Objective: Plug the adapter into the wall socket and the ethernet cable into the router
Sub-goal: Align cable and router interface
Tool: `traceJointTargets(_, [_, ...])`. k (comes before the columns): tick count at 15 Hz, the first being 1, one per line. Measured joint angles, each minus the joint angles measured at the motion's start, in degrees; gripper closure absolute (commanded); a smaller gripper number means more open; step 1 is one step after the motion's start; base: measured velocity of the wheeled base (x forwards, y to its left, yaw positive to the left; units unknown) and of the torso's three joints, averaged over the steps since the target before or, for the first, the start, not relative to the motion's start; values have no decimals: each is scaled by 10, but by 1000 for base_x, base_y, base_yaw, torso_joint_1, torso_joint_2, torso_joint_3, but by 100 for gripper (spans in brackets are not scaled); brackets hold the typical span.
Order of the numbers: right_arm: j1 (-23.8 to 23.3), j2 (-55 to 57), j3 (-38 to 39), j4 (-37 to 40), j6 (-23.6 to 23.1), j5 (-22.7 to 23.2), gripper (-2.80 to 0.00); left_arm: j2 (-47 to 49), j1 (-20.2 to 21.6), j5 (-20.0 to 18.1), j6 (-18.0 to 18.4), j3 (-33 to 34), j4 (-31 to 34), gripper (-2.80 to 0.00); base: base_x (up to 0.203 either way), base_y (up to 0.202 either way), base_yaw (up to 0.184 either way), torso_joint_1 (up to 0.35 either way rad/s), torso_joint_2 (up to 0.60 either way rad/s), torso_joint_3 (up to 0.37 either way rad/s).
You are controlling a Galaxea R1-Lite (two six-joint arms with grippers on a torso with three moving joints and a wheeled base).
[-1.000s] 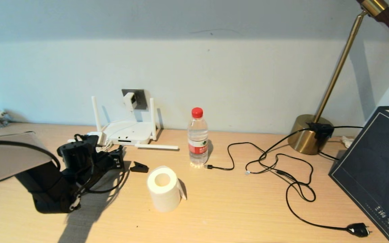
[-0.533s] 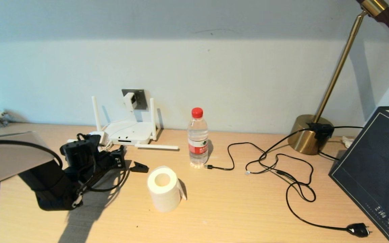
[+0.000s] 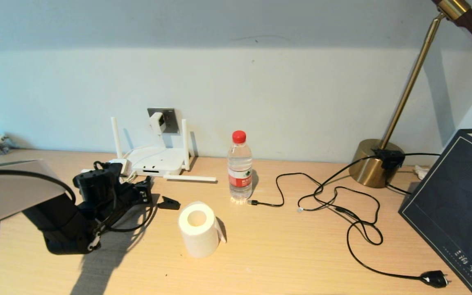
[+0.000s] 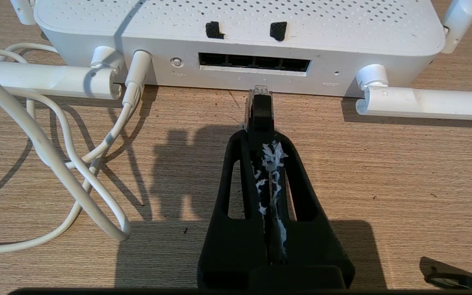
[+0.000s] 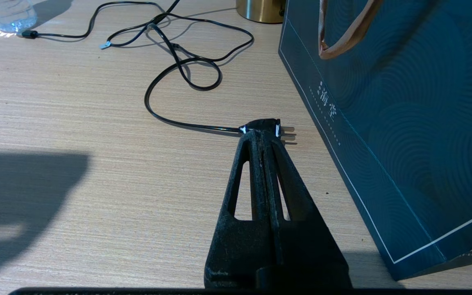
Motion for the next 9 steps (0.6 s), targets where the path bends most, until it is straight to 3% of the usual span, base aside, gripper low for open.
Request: traceJointTargets(9, [0, 0, 0, 0, 0, 0, 0, -2, 4, -1, 1, 1, 1, 0, 0, 0, 0, 0, 0, 0])
